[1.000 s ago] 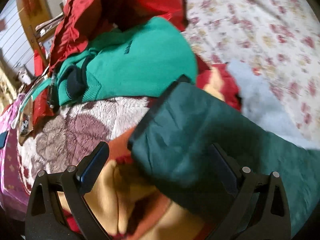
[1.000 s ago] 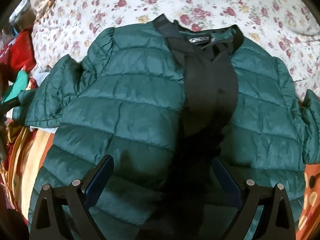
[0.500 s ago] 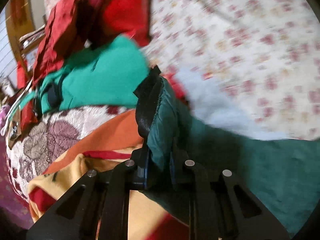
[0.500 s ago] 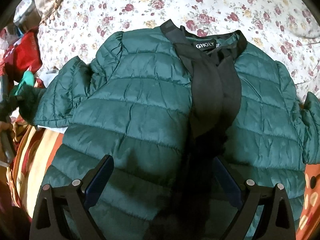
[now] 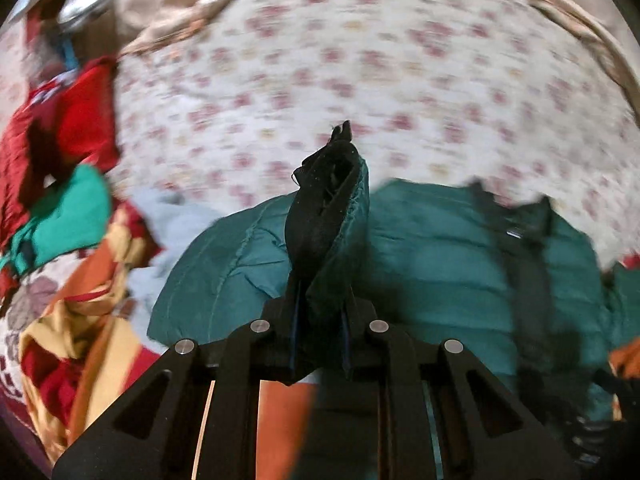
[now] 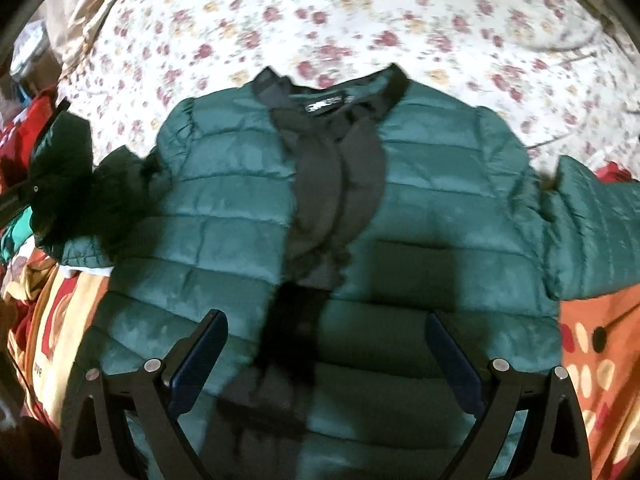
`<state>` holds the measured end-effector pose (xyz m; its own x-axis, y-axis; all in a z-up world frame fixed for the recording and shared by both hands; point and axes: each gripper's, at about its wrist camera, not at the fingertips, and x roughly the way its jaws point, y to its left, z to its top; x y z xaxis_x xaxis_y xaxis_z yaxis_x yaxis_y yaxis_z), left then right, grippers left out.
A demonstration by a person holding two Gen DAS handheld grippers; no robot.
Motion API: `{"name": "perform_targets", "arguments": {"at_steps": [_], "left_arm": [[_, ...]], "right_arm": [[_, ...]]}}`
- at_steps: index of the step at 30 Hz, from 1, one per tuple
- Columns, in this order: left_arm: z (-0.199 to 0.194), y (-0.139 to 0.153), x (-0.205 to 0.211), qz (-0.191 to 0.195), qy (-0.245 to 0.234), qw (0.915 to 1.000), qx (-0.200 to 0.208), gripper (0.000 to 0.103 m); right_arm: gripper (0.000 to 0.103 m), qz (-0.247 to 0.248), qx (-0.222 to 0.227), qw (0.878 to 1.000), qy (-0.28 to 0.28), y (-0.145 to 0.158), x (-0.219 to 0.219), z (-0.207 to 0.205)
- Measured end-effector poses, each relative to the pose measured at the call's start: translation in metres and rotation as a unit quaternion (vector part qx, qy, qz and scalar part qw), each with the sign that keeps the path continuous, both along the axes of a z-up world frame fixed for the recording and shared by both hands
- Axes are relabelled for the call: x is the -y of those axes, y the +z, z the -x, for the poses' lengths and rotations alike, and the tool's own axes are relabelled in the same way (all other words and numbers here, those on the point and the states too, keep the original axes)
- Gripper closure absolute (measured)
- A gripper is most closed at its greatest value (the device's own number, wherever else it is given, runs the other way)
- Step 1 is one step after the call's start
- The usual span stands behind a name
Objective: Fold large clothes
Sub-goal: 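Fold the held sleeve across the jacket front with the left gripper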
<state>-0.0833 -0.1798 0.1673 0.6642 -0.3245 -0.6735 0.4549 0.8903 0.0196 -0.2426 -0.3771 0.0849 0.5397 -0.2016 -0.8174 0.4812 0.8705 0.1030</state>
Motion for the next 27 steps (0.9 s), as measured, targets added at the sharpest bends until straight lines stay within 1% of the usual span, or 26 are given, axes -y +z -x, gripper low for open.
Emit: {"name": "perform_targets", "arguments": {"at_steps": [6, 9, 12, 21, 25, 26, 27], "left_arm": [[0.041, 0.001, 0.065, -0.005, -0.063, 0.998, 0.001, 0.088], [0.055, -0.007, 0.094, -0.011, -0.089, 0.996, -0.007, 0.088], [0.063, -0.016, 0.114, -0.013, -0.108, 0.9939, -0.018, 0.088], [0.08, -0.046, 0.154, -0.011, -0.151, 0.9869, -0.057, 0.088], [0.084, -0.059, 0.168, -0.006, -0.17, 0.9827, -0.073, 0.088], [0.084, -0.063, 0.171, -0.004, -0.175, 0.9815, -0.078, 0.087], [0.084, -0.066, 0.173, -0.001, -0.177, 0.9808, -0.083, 0.081]], "right_arm": [[0.005, 0.002, 0.002, 1.0, -0.025, -0.004, 0.024, 0.027], [0.005, -0.004, 0.001, 0.999, -0.036, -0.009, 0.037, 0.036], [0.005, -0.003, -0.004, 0.999, -0.043, -0.013, 0.049, 0.041], [0.005, 0.019, -0.006, 0.998, -0.065, -0.017, 0.077, 0.054], [0.005, 0.016, -0.009, 0.997, -0.08, -0.023, 0.092, 0.062], [0.005, 0.01, -0.01, 0.996, -0.083, -0.025, 0.095, 0.064], [0.005, 0.006, -0.01, 0.996, -0.084, -0.026, 0.097, 0.065]]}}
